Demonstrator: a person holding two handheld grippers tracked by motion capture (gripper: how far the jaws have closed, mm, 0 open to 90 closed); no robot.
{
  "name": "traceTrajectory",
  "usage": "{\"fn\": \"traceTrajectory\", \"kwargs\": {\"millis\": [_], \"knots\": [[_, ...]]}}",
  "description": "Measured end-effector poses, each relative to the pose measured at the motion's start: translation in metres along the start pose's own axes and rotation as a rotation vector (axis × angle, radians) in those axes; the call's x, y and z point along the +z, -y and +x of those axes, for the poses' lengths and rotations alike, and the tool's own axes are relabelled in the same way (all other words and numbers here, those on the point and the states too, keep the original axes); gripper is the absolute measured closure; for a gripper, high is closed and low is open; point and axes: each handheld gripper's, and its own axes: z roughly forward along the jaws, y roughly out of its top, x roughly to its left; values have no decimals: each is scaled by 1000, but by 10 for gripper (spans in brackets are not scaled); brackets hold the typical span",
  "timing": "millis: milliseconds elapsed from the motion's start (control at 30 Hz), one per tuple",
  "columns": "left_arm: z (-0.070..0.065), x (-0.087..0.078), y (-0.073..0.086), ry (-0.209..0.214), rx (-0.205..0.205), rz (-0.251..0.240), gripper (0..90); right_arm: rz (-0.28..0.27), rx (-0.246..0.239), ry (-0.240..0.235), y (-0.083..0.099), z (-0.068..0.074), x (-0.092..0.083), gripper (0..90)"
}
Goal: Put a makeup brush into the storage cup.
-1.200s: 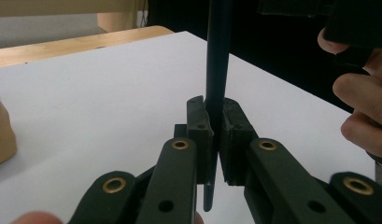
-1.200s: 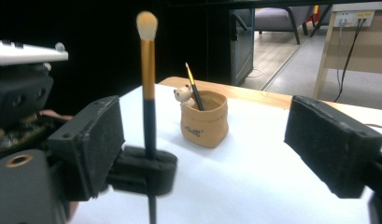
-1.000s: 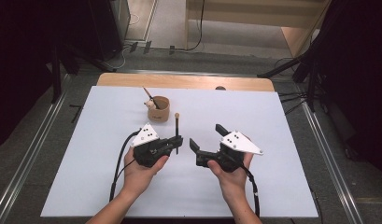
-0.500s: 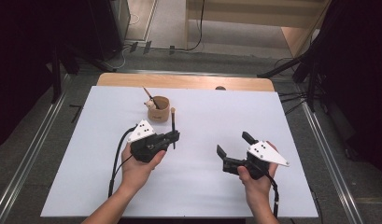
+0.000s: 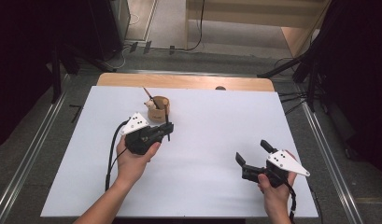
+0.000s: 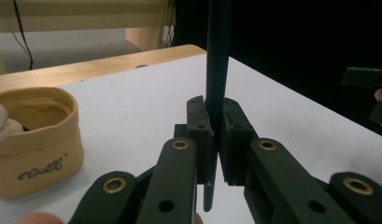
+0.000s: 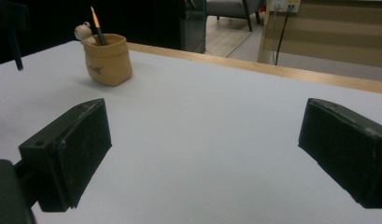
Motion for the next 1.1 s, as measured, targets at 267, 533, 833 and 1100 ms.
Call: {"fn": "traceTrajectory", "kwargs": {"millis": [267, 533, 833, 1100], "knots": [[9, 1, -5, -28, -4, -7, 850, 28, 0, 29, 17, -17, -12, 29], [14, 3, -13, -48, 5, -15, 851, 45, 0, 50, 29, -31, -22, 29], [25, 6, -25, -73, 2, -30, 851, 59, 7, 62, 42, -42, -30, 29], [33, 9, -37, -91, 2, -42, 851, 62, 24, 78, 48, -50, -34, 29]]}}
